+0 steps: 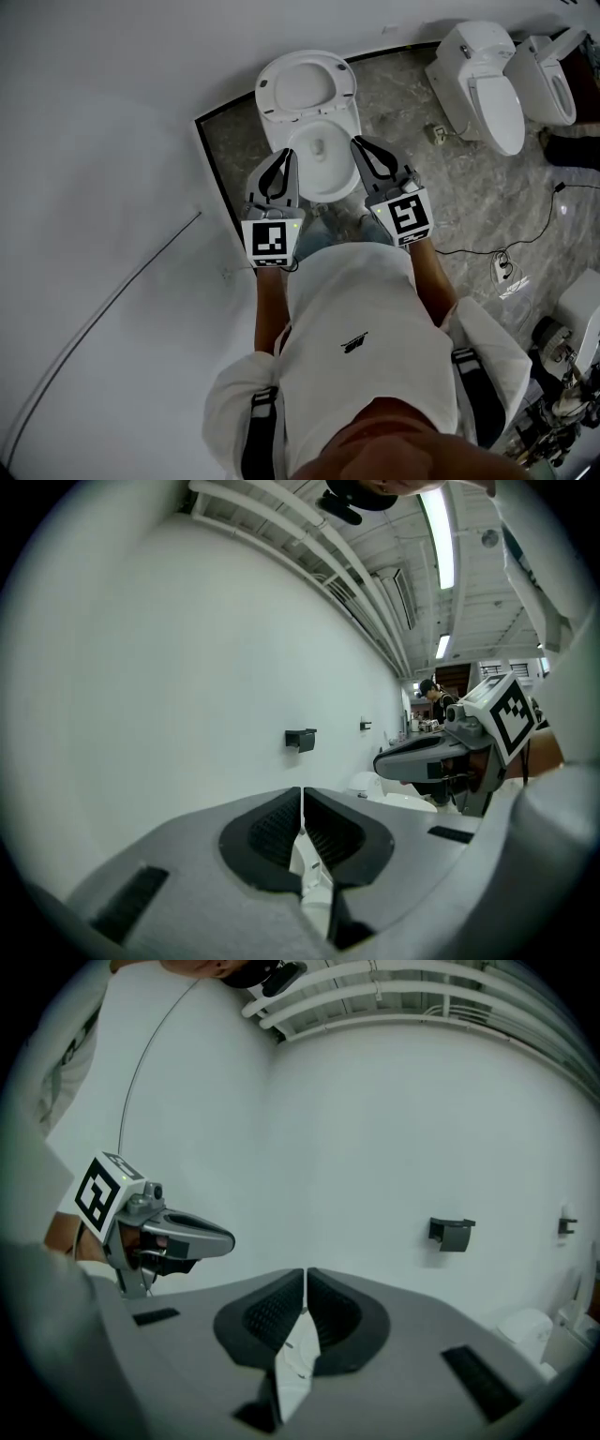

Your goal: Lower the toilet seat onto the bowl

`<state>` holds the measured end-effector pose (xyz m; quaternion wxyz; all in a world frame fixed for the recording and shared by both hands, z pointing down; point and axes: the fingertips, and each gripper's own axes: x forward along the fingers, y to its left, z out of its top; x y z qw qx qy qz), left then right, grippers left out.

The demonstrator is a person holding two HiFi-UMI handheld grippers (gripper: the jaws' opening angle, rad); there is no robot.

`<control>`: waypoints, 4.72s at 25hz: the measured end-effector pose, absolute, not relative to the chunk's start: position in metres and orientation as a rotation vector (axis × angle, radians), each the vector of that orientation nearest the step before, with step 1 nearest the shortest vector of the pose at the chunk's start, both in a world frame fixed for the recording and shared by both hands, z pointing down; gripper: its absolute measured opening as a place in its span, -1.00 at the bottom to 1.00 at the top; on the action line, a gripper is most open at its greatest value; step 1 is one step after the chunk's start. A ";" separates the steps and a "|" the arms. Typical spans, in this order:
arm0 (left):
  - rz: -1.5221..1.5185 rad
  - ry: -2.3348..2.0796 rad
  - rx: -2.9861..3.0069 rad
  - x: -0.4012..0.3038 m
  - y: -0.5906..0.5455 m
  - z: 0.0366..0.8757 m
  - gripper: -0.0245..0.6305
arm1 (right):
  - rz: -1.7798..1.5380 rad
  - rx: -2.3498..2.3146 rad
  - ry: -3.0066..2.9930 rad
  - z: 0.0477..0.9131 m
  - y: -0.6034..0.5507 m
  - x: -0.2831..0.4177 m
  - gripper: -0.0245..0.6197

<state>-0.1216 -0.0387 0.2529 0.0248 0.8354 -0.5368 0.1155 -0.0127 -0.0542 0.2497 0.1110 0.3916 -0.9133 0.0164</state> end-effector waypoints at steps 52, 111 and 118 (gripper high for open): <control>0.551 -1.592 2.417 -0.167 -0.210 0.416 -0.82 | 0.090 1.019 -2.537 0.408 -0.233 -0.051 -0.82; 0.814 -1.559 2.331 -0.197 -0.321 0.521 -0.48 | 0.008 0.938 -2.356 0.502 -0.340 -0.073 -0.64; 0.791 -1.529 2.337 -0.195 -0.314 0.521 -0.49 | 0.009 0.949 -2.355 0.503 -0.333 -0.070 -0.64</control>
